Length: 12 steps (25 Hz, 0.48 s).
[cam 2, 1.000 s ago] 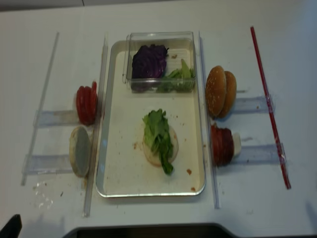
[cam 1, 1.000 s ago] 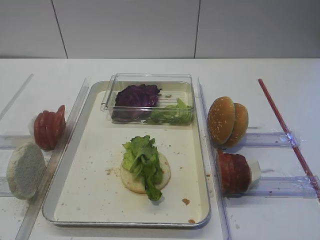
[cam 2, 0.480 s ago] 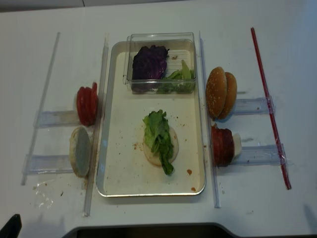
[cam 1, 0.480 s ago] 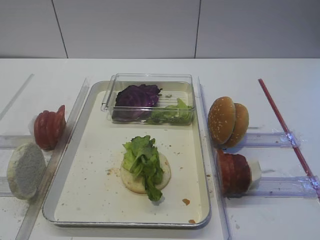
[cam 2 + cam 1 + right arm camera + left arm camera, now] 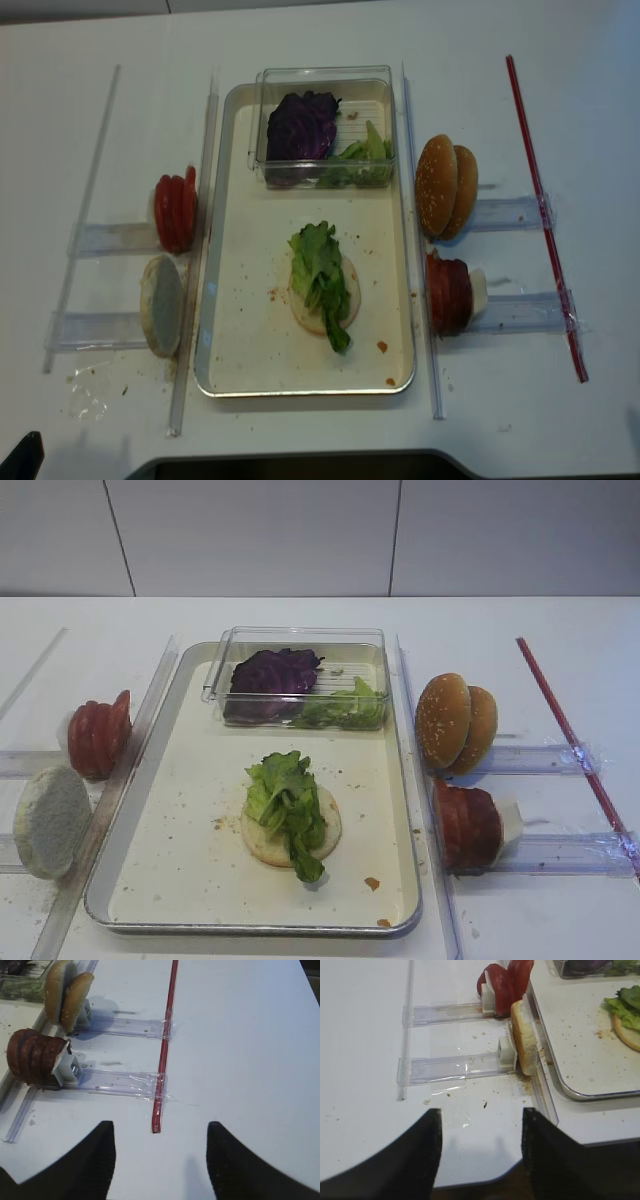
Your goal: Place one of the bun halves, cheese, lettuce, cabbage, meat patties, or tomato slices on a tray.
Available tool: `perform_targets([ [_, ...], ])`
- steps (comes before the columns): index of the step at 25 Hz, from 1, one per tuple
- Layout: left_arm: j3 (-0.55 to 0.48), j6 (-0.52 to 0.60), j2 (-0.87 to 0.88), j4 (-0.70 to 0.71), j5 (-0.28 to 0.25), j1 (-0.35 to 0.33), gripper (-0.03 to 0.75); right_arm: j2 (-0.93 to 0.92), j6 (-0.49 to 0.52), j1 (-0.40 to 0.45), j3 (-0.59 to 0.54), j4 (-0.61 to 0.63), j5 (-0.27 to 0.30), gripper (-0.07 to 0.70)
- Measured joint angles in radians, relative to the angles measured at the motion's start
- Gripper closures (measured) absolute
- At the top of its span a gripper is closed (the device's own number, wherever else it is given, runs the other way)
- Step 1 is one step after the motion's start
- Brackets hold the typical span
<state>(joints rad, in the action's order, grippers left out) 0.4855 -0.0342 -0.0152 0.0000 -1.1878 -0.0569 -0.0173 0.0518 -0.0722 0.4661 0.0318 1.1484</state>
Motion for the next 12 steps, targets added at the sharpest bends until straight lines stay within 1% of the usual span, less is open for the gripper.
perform_targets([
  [12,0.0,0.0,0.0,0.0,0.0,0.0,0.368,0.0,-0.002,0.0,0.0,-0.002,-0.002,0.197],
])
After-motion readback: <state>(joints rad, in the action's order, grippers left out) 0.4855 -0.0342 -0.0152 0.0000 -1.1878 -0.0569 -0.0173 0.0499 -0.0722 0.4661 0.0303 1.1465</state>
